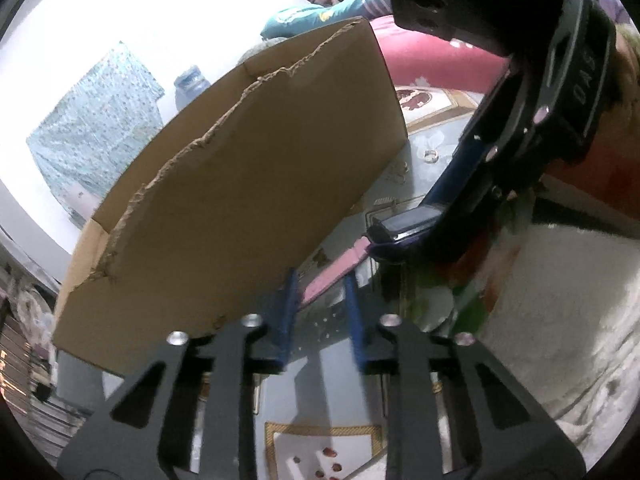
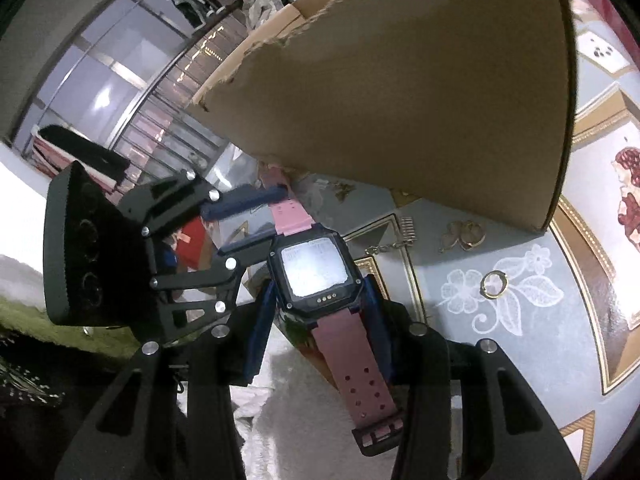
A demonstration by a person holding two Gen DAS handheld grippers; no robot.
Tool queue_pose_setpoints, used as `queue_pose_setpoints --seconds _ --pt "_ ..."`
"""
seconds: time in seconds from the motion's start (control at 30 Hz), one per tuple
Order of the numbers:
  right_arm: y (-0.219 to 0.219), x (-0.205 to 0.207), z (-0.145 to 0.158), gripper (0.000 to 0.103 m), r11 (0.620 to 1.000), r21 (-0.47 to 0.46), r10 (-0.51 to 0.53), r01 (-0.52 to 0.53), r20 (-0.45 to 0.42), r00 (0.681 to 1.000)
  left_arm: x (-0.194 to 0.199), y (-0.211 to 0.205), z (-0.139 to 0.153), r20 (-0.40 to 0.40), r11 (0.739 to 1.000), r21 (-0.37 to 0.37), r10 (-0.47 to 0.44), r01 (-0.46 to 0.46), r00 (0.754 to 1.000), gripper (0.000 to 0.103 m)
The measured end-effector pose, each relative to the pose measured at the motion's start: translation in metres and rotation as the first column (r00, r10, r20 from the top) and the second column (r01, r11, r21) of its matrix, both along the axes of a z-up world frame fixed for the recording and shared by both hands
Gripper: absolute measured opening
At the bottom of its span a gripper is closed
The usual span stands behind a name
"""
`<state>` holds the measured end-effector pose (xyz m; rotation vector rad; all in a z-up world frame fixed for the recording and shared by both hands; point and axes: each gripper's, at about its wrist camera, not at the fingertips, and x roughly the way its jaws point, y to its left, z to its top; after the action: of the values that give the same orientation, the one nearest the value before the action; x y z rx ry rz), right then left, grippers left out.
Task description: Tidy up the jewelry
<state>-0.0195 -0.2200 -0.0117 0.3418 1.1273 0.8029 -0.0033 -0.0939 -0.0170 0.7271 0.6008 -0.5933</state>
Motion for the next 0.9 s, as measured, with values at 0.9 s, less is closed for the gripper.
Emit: queue_pose_setpoints --seconds 0.9 --pt "0.062 -0.066 0.019 0.004 0.799 -0.525 -0.022 0.292 0.460 0.888 0.038 0.022 0.024 -0.313 0.953 -0.263 0.063 -0.150 0.948 0.003"
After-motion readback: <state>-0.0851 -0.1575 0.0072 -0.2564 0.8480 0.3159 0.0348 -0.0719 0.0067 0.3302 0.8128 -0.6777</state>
